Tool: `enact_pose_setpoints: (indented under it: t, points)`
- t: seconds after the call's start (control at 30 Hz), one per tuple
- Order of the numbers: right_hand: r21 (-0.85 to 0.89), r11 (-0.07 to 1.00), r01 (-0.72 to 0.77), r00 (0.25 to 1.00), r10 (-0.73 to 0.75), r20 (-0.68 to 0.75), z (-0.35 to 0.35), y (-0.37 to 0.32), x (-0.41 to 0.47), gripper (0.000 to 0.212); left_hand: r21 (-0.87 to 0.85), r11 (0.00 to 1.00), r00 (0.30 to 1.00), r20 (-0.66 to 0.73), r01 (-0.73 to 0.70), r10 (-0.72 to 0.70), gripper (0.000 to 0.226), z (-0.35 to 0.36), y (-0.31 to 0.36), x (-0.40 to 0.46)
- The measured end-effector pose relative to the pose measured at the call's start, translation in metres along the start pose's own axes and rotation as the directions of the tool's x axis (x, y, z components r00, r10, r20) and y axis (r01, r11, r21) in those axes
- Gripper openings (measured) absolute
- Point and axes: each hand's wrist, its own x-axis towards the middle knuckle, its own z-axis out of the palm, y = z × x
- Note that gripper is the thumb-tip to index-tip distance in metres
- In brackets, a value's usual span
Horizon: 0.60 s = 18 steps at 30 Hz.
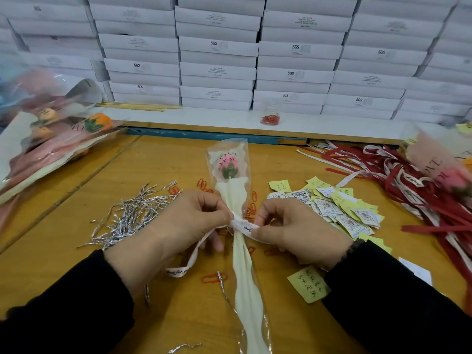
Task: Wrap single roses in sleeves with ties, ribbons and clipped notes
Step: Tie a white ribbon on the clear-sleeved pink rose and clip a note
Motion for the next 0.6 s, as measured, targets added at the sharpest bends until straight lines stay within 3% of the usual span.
enact_pose_setpoints:
  t: [0.37,0.6]
  points:
    - [-0.040,0.999,-0.002,1.000,0.002,-0.010,-0.012,0.000,-0.002,0.025,0.210,0.978,0.997,-0.068,-0.021,0.036,0.015,-0.004,0.001,0.003]
    - [-0.043,0.994,-0.102,0.993,0.104,0.046,-0.022,-0.002,-0.006,0.023,0.270,0.962,0.991,-0.112,-0.035,0.067,0.017,-0.009,-0.003,0.007]
